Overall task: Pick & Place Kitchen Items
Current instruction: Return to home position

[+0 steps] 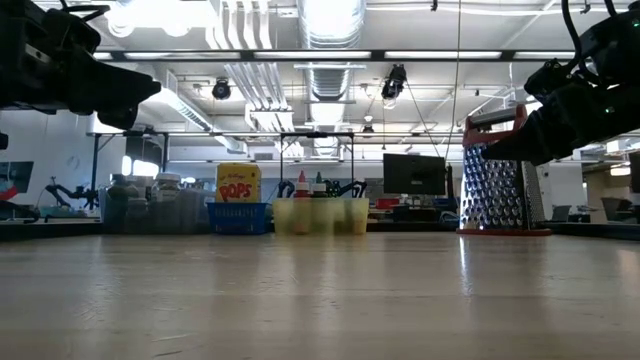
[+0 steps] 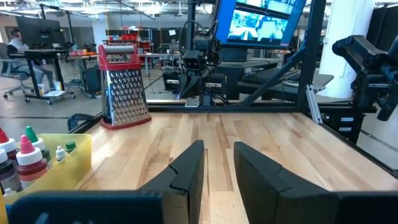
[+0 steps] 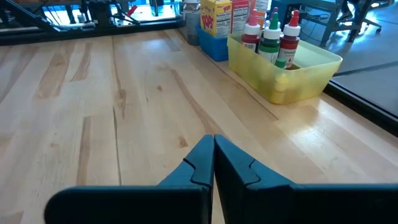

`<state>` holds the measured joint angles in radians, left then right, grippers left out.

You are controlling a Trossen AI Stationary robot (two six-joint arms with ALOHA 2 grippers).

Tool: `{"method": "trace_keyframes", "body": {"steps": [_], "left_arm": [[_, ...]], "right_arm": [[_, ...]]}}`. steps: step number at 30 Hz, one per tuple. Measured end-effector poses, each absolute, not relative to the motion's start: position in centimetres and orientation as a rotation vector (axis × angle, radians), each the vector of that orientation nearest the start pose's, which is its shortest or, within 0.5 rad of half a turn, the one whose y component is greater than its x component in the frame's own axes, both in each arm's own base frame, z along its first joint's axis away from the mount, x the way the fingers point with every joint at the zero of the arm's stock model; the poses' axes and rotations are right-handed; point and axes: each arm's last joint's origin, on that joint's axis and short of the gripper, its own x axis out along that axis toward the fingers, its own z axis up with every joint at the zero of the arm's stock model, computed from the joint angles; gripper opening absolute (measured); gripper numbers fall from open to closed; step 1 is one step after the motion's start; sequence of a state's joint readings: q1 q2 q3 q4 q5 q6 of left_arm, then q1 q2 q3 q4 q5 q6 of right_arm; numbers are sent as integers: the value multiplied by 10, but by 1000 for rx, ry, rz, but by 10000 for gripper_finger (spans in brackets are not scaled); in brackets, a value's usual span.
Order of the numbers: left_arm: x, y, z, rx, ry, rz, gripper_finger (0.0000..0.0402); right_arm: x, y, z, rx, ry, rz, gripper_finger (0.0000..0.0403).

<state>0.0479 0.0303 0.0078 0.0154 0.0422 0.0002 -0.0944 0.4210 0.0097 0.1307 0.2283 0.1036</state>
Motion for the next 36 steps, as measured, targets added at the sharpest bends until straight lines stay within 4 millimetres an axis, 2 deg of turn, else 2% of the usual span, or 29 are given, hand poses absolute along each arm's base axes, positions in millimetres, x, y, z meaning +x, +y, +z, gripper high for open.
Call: {"method": "trace_keyframes", "body": {"steps": [10, 16, 22, 24, 29, 36], "left_arm": [[99, 4, 165, 0, 7, 6, 94], [99, 4, 165, 0, 7, 6, 94], [99, 4, 165, 0, 5, 6, 94], [99, 4, 166, 0, 3, 6, 94], [99, 4, 166, 0, 2, 5, 94], [99, 4, 165, 0, 5, 5, 94]], "right_arm": [[119, -18, 142, 83, 265, -334, 8], [116, -19, 143, -82, 281, -353, 8], [106, -16, 157, 138, 95, -308, 8], [103, -15, 161, 138, 55, -274, 8], [97, -11, 167, 7, -7, -135, 8], [98, -11, 167, 99, -11, -130, 8]]}}
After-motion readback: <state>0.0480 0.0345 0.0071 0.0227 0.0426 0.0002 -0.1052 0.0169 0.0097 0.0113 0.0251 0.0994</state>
